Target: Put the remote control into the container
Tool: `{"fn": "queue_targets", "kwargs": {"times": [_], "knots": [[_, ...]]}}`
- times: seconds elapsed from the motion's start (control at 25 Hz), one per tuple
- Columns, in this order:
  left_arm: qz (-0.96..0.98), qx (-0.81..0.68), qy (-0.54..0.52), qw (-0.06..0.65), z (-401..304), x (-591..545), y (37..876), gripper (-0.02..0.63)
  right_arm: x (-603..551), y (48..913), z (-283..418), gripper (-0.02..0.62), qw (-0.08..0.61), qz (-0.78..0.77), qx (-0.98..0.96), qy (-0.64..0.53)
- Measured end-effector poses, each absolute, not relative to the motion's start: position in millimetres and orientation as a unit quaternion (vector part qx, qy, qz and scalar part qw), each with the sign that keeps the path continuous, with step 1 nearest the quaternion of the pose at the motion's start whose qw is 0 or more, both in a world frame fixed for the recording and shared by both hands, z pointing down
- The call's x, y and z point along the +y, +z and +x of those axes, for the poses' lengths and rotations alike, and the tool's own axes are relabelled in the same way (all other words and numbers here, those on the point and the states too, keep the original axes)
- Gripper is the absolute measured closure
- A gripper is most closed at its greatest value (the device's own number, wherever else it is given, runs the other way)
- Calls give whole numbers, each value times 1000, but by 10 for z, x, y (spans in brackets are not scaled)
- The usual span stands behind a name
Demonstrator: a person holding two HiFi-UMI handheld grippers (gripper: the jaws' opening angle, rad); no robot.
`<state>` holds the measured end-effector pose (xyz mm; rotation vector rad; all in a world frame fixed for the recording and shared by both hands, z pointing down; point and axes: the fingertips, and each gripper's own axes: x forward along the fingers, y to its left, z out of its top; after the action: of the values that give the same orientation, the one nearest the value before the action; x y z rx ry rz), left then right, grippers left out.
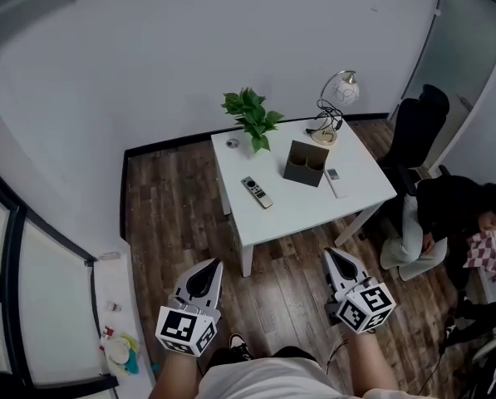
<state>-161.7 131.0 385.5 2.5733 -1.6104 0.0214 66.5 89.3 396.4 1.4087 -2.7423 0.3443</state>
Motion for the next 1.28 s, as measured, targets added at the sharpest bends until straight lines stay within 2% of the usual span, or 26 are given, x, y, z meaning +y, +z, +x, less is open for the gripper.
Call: {"fn": "queue_targets", "kwargs": {"times": [0.28,0.72,1.0,1.28], "knots": [[855,-515,-1,58,-1827,828,3886,598,516,3989,505,584,34,474,-873,107],[853,-518,8,62,-1654,1,3949,598,-362,4082,687,584,16,474,-873,112],[848,-526,11,66,-1165,-783,3928,598,-1152,4102,1180,584,8,474,-872,120],[848,-524,29,66,-563,-1478,3857,598,-1879,4209,1994,584,12,496,-858,135]]}}
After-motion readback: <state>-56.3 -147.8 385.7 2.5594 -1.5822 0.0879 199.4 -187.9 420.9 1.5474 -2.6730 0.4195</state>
